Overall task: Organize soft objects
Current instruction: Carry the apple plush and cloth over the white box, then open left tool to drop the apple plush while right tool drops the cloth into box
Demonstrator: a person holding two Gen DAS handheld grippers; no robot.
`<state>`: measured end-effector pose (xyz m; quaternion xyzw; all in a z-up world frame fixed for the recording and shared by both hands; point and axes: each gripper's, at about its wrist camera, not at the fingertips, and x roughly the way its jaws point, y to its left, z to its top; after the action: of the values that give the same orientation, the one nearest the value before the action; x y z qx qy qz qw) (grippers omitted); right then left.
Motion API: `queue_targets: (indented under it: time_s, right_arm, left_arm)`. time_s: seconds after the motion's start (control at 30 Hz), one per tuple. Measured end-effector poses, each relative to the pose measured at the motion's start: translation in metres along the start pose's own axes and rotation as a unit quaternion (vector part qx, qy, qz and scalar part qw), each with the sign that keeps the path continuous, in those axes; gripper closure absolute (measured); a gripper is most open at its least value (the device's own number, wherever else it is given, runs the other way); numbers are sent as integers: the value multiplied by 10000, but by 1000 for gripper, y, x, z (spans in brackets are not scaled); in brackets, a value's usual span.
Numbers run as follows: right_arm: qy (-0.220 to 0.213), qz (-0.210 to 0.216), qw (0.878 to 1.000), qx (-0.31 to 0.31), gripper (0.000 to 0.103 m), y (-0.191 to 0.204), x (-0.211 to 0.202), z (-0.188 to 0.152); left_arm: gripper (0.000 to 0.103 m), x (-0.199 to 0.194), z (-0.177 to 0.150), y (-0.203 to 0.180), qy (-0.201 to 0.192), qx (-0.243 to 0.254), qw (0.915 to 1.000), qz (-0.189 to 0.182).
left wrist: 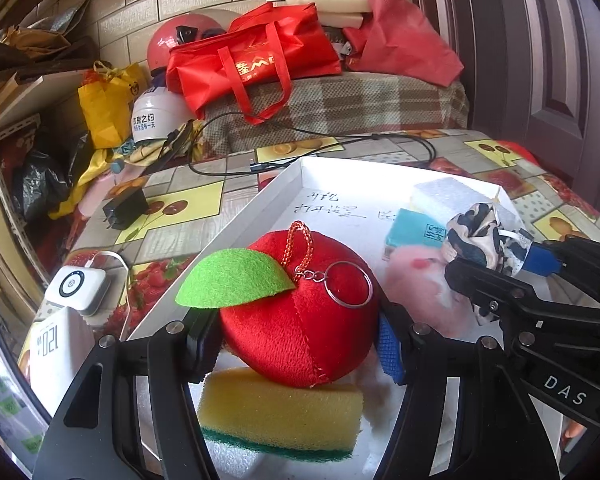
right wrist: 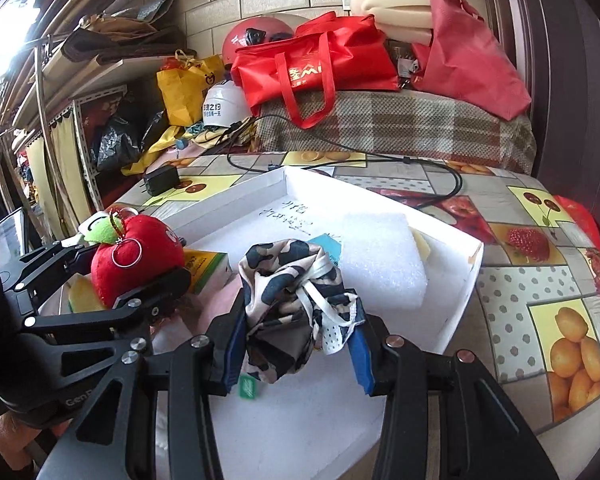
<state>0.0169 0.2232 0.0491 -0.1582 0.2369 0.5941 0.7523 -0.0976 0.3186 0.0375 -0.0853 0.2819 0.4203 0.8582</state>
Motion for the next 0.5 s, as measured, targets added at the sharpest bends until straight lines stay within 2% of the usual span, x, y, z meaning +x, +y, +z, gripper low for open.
queue_targets:
  time_s: [0.5]
  right_arm:
    - [-134,-130,9997,-127,57,4,4,5]
  left_arm:
    - [38,5,0,2,66,-42,9997,222]
